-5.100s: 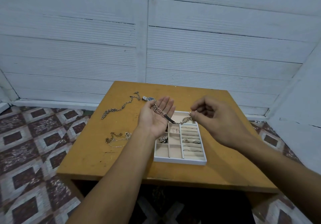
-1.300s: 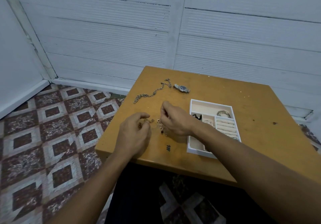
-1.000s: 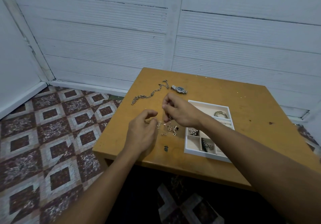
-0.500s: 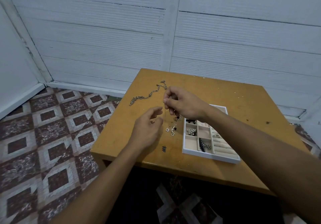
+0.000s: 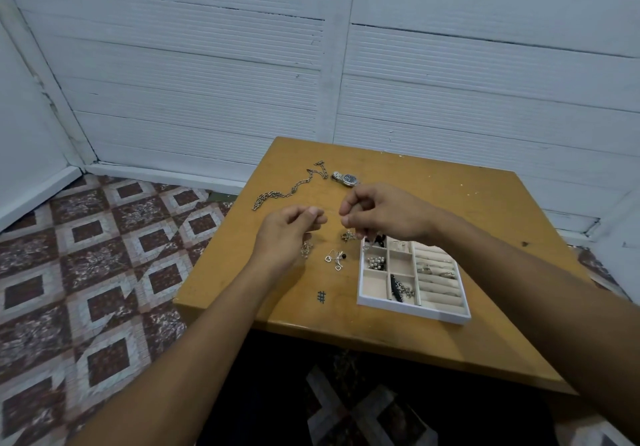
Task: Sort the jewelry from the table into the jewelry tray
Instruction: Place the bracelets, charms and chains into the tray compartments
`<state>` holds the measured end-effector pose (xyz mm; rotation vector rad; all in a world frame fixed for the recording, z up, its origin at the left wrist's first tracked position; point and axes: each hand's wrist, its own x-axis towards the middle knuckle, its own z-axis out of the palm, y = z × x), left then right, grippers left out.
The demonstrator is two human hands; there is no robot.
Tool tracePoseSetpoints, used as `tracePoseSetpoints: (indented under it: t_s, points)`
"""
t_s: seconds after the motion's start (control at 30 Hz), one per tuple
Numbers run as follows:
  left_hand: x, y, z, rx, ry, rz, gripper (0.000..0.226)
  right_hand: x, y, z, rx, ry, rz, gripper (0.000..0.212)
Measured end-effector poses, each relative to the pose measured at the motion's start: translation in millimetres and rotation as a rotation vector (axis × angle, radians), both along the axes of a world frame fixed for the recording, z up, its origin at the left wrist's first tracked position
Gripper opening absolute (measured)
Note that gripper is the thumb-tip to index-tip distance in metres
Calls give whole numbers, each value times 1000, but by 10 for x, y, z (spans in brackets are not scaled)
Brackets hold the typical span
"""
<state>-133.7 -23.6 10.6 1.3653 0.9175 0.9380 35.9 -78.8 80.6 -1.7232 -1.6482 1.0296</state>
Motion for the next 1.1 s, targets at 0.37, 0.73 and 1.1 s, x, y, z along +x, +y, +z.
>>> tracePoseSetpoints:
  t_s: [0.37, 0.73, 1.1]
  points:
    - [205, 83, 92, -398, -459, -45, 16, 164, -223, 4, -80, 92, -47, 30]
    - [489, 42, 56, -648, -597, -43, 16, 365, -421, -1, -68, 54, -109, 14]
    - [906, -212, -38, -758, -480, -129, 14, 493, -467, 198, -17, -27, -136, 15]
